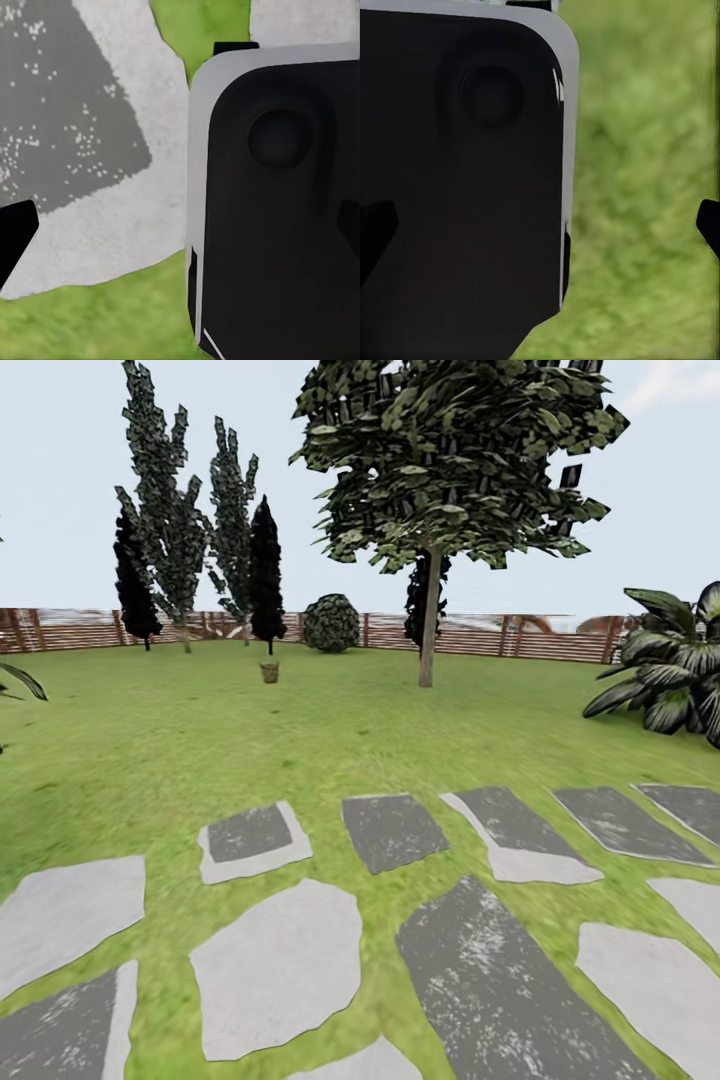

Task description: Take the three Easter eggs out of the wicker basket on the lawn in the garden, then place them on the lawn next to a single tree (choose any tree) so that all three eggs are next to the same tree and none are left in the basket.

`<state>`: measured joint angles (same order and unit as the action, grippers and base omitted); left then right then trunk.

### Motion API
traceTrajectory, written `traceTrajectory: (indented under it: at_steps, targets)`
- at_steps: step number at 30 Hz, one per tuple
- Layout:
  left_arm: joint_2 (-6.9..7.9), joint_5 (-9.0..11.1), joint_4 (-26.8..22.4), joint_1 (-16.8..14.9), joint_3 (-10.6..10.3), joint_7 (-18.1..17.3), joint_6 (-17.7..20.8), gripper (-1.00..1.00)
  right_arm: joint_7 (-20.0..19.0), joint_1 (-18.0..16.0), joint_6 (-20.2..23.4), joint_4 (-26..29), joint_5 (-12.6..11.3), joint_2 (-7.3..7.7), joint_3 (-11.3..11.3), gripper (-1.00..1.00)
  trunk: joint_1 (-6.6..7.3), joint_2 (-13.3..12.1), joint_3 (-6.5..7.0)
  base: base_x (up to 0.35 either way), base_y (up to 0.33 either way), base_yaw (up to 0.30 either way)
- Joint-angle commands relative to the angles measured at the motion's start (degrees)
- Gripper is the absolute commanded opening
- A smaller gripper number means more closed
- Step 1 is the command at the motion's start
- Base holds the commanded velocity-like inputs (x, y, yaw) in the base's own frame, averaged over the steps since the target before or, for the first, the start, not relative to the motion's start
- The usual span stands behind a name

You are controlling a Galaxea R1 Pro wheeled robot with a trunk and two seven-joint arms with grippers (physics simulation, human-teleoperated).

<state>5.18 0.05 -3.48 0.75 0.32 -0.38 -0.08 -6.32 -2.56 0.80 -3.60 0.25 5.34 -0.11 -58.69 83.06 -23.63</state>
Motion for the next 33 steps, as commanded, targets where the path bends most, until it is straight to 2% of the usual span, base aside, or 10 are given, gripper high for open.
traceTrajectory:
  at_steps: [1,19,26,33]
  targets:
    - [0.0,-0.02,-0.12,0.04,0.03,-0.05,-0.01,1.0,-0.19,-0.08,0.07,-0.09,0.02,0.02,0.0,1.0,-0.04,0.02,-0.05,0.339,0.0,0.094]
    - [0.0,0.0,-0.12,0.04,0.03,-0.05,-0.01,1.0,-0.19,-0.08,0.06,-0.09,-0.05,0.02,-0.05,1.0,-0.04,0.02,-0.05,0.339,0.0,0.009]
    - [0.0,0.01,-0.12,0.04,0.04,-0.06,-0.01,1.0,-0.19,-0.08,0.07,-0.09,-0.06,0.02,-0.07,1.0,-0.04,0.02,-0.05,0.339,0.0,0.162]
    - [0.0,0.04,-0.12,0.04,0.03,-0.02,-0.01,1.0,-0.19,-0.08,0.07,-0.09,0.02,0.02,-0.06,1.0,-0.04,0.02,-0.05,0.339,0.0,0.028]
